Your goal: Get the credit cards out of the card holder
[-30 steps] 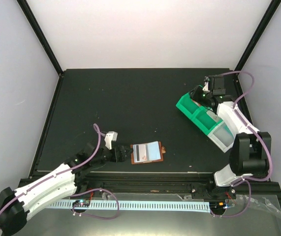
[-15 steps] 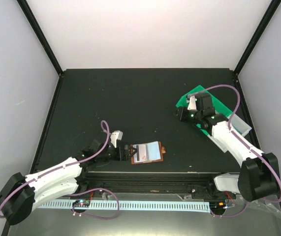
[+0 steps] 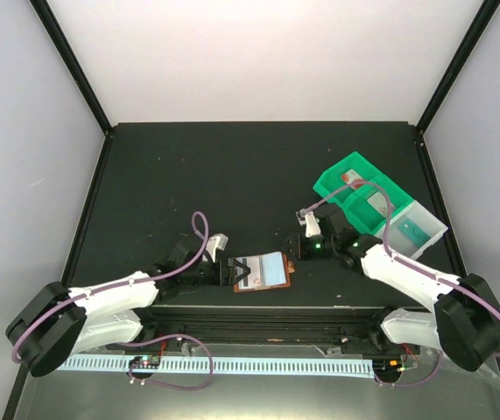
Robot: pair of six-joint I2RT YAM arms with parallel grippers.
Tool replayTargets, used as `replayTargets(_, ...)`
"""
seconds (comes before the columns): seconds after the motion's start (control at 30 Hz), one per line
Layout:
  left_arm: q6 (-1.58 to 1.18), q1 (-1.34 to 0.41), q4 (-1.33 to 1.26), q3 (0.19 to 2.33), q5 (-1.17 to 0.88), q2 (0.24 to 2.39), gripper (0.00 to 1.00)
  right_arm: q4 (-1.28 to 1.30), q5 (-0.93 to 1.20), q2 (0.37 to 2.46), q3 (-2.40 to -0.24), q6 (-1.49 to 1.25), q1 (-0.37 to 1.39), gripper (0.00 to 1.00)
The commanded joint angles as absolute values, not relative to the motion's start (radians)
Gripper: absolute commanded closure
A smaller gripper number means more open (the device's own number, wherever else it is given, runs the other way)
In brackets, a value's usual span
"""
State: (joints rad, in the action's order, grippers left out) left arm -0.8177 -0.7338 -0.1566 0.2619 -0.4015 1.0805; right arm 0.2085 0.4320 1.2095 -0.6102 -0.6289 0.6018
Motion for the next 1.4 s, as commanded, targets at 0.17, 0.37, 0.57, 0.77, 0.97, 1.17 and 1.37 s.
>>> replayTargets(0.17,-0.827,-0.729,-0.259,0.279,-0.411,1.142,0.37,0.028,0.447,1.22,-0.512,-0.715,0.727,0.65)
replayTargets(0.37,-0.826,-0.731,-0.291,0.278,-0.404,1.202,0.81,-0.065,0.458,1.257,-0.479,-0.746,0.778,0.66)
replayTargets(0.57,-0.834,-0.731,-0.328,0.263,-0.397,1.24,0.98,-0.121,0.468,1.311,-0.47,-0.768,0.806,0.67)
replayTargets(0.77,-0.825,-0.731,-0.301,0.265,-0.388,1.266,0.98,-0.162,0.468,1.356,-0.469,-0.79,0.827,0.68)
replayTargets(0.97,-0.829,-0.733,-0.296,0.258,-0.385,1.296,0.98,-0.19,0.466,1.406,-0.471,-0.805,0.832,0.68)
replayTargets(1.17,-0.828,-0.737,-0.269,0.266,-0.378,1.315,0.98,-0.228,0.498,1.468,-0.474,-0.827,0.834,0.71)
replayTargets(1.37,-0.821,-0.747,-0.247,0.269,-0.362,1.316,0.98,-0.268,0.501,1.506,-0.467,-0.844,0.839,0.71)
